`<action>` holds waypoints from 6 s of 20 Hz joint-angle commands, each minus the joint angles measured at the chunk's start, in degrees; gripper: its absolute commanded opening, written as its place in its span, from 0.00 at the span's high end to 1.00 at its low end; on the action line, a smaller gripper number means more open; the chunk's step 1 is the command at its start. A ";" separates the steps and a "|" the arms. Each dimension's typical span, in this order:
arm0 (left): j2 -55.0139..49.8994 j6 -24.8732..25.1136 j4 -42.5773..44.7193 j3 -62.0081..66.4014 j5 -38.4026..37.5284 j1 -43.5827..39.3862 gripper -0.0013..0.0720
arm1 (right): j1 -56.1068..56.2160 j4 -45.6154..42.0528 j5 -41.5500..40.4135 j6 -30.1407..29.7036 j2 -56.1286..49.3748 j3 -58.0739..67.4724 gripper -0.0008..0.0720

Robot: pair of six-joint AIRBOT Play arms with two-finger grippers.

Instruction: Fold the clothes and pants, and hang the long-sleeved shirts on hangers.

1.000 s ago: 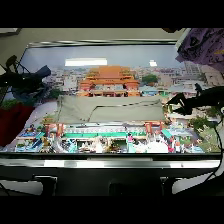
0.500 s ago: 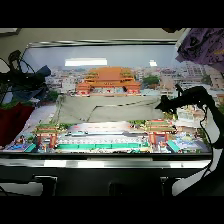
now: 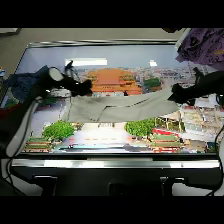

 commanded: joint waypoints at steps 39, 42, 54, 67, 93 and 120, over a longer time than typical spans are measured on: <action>9.79 2.58 11.98 12.44 -26.73 22.58 0.96 | 44.63 -2.91 32.15 39.17 -5.11 4.17 0.94; 9.79 2.58 12.00 12.44 -26.73 23.15 0.96 | 46.49 -1.25 33.57 39.39 -7.39 4.17 0.94; 9.79 2.58 11.96 12.44 -26.77 23.08 0.95 | 46.42 2.62 25.81 38.40 -7.91 4.22 0.94; 9.68 2.60 11.98 12.41 -26.82 23.08 0.96 | 46.53 10.97 30.75 27.50 -9.60 4.85 0.40; 10.38 2.56 11.96 12.44 -29.11 24.15 0.95 | 7.67 31.06 10.75 -19.52 -18.56 -11.85 0.31; 10.40 2.54 11.93 12.44 -29.77 24.13 0.95 | -6.56 23.47 11.65 3.89 -19.23 26.27 0.94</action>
